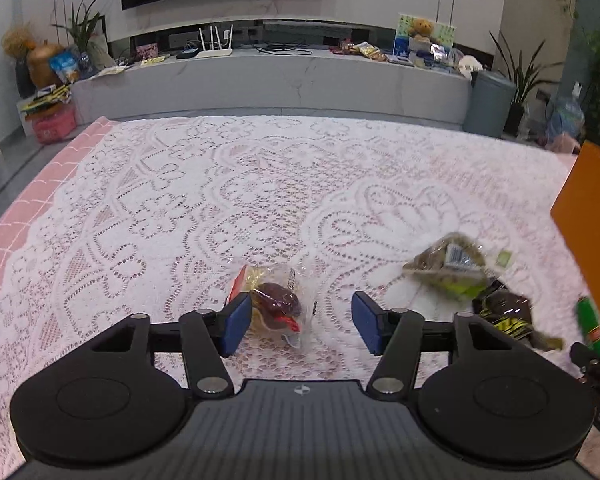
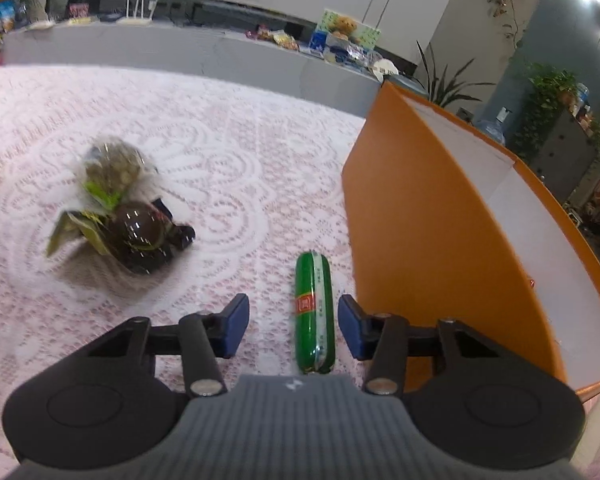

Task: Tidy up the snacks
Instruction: 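Grasp the green sausage with the right gripper while the left gripper grasps the clear egg bag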

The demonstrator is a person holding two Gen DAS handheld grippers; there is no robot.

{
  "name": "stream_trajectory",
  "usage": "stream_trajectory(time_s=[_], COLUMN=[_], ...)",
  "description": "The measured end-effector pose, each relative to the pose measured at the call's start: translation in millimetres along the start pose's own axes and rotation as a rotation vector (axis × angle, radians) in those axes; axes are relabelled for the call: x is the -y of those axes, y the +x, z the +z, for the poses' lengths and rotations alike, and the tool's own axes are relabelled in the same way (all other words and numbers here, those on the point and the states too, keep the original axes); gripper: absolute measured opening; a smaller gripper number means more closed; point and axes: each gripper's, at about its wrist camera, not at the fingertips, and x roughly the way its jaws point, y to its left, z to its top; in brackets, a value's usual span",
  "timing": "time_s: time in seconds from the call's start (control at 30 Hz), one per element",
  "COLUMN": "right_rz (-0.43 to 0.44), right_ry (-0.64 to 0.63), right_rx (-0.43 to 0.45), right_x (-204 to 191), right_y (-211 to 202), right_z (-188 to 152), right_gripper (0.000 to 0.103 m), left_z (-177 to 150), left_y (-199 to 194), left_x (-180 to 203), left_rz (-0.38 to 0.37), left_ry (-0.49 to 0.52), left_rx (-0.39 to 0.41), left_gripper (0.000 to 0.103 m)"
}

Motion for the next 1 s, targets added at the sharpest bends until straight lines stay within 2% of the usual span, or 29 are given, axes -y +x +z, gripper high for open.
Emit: stream_trajectory(time_s=[0.13,0.2,0.23,0.43,0.63,0.83,1.0], right_rz=[-0.01,-0.009,-0.01,0.068,0.186,0.24,0.258], right_ry=[0.0,0.016,0.032,0.094,0.014,0.032,0.059], right_rx=[-0.019,-0.027,-0.034,-0.024,0.048,0.016,-0.012], right_x=[-1,2,5,14,-3,-2,2], right_y=[6,8,9,3,-16,-14,-10], right_z=[-1,-2,-2,-2,-4,-3,-2], right_gripper=[0.043,0.035,0.022,0.021,0.021,0.021,0.022], left_z=[-4,-5,-6,-9,-11,-10,-10], left_y=[10,12,13,20,26,30,31], left_x=[-2,-4,-4,-3,-1,0,-2], left_rz=[0.053,0.062,0.064,0.079,0.068,0.059,0.044], left_ry=[0.007,0.013,0.014,0.029,0.036,0.039,0.034], left_rx=[-0.005,-0.006,-0.008,-0.022,-0.028,-0.017,-0.012], left_gripper=[0.069,0.071,0.071,0.072,0.072,0.071,0.06])
